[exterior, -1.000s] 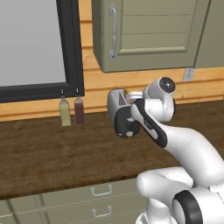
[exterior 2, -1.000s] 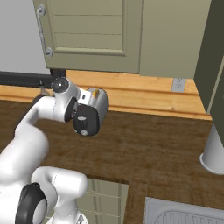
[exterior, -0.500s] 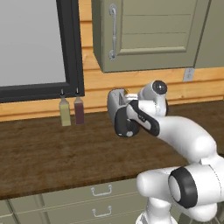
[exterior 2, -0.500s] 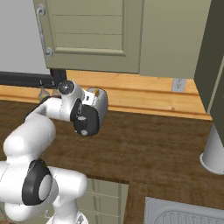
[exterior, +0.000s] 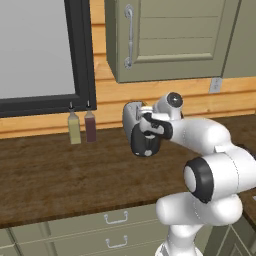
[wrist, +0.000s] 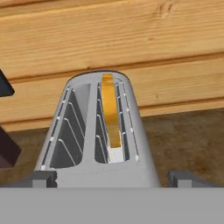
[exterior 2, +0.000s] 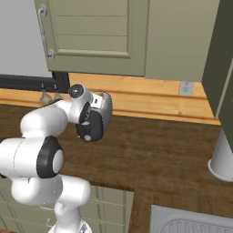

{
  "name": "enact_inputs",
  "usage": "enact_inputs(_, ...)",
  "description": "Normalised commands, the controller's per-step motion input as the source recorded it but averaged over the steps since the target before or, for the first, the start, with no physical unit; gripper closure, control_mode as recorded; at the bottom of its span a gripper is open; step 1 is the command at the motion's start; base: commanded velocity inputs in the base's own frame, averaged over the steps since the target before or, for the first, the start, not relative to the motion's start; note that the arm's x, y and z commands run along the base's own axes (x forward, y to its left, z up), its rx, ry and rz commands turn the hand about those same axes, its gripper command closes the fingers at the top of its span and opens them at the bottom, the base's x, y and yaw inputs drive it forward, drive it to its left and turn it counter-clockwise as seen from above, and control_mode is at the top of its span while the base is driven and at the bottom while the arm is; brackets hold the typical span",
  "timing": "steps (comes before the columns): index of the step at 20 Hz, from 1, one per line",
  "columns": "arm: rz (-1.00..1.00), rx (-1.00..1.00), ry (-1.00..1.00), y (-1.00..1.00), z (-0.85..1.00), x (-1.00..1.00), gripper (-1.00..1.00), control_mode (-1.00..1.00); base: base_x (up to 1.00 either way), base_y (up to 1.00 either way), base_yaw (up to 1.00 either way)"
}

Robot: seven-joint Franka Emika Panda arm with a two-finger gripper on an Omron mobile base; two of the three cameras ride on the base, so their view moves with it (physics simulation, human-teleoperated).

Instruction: Start the toaster. Once the lever pops up, take the bread to the plate on the dining counter.

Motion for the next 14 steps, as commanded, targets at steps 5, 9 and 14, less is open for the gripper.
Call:
enact_inputs(5,0.0,0.0,0.0,0.0,-0.22,0.34,-1.0,-1.0,0.0,0.0,0.0)
enact_inputs(9,0.0,0.0,0.0,0.0,-0.2,0.27,-1.0,-1.0,0.0,0.0,0.0)
enact_inputs(14,0.0,0.0,0.0,0.0,-0.13,0.47,-1.0,-1.0,0.0,0.0,0.0)
